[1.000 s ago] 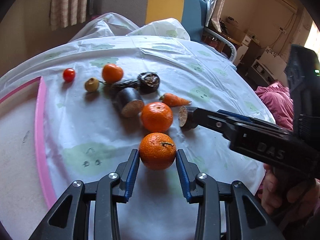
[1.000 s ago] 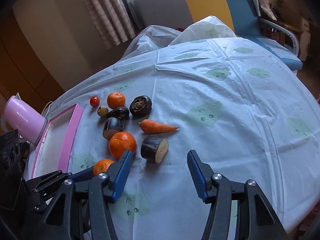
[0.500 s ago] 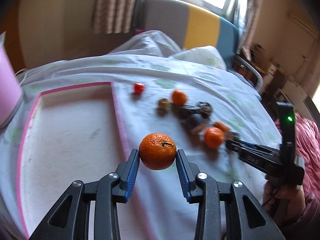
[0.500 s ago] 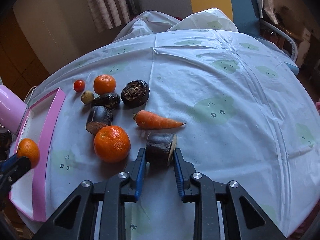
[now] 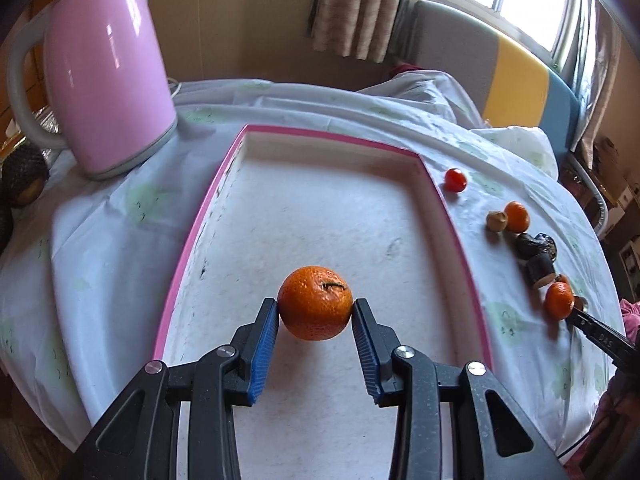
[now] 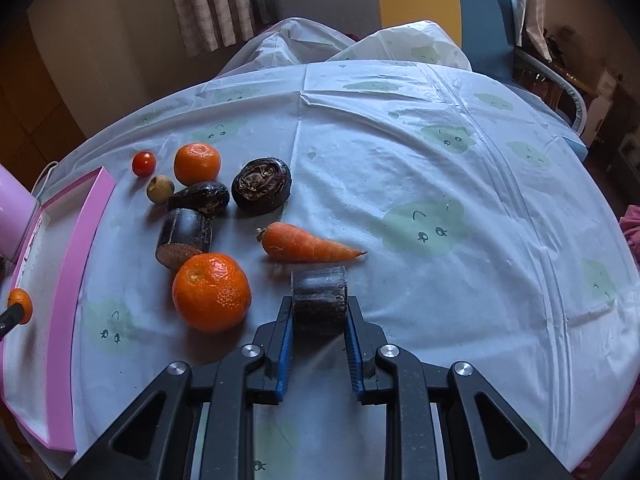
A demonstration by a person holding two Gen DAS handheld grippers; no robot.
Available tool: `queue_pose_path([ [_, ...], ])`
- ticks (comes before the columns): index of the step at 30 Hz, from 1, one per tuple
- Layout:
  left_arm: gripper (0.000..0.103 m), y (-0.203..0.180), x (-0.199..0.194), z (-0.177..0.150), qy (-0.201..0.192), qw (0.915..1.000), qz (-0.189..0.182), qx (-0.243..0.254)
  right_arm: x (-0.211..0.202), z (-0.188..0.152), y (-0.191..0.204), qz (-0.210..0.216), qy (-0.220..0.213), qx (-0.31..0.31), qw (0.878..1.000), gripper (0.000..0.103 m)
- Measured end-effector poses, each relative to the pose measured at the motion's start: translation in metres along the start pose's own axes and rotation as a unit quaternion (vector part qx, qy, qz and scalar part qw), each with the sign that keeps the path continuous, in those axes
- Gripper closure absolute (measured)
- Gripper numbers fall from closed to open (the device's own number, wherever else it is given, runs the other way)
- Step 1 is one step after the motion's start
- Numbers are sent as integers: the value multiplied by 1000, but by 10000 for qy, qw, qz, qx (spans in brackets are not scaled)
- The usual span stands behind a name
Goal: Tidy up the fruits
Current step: 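Carry the mandarin into the tray and release it with the left gripper, then lower the eggplant slice into the tray and open the right gripper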
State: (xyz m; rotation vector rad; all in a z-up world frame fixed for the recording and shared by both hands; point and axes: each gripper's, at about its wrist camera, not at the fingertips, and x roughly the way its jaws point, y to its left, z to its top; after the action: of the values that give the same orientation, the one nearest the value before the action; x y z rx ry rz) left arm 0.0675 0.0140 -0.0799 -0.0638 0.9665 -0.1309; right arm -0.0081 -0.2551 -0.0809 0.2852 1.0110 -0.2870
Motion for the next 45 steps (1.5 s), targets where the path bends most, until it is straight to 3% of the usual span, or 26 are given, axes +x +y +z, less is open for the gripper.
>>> queue_pose_path([
  [10, 61, 7, -22, -2, -242, 9997, -34, -90, -41, -6, 14, 61, -609, -284, 9977, 80],
  [19, 58, 20, -52, -3, -535, 9982, -33, -256, -61, -9, 93, 1187, -569, -1218, 9838, 80],
  [27, 58, 40, -64, -5, -644, 9966, 17, -512, -52, -14, 174, 1773, -324, -1920, 9647, 80],
  [33, 58, 62, -70, -8, -676, 9947, 91, -773, -39, -18, 227, 1714, -243, -2317, 9573, 80],
  [42, 58, 81, -72, -15, -638, 9929, 225, -982, -33, -29, 260, 1399, -382, -2568, 9555, 78],
  [45, 58, 79, -73, -15, -658, 9927, 209, -993, -40, -32, 260, 1241, -594, -2573, 9565, 63],
])
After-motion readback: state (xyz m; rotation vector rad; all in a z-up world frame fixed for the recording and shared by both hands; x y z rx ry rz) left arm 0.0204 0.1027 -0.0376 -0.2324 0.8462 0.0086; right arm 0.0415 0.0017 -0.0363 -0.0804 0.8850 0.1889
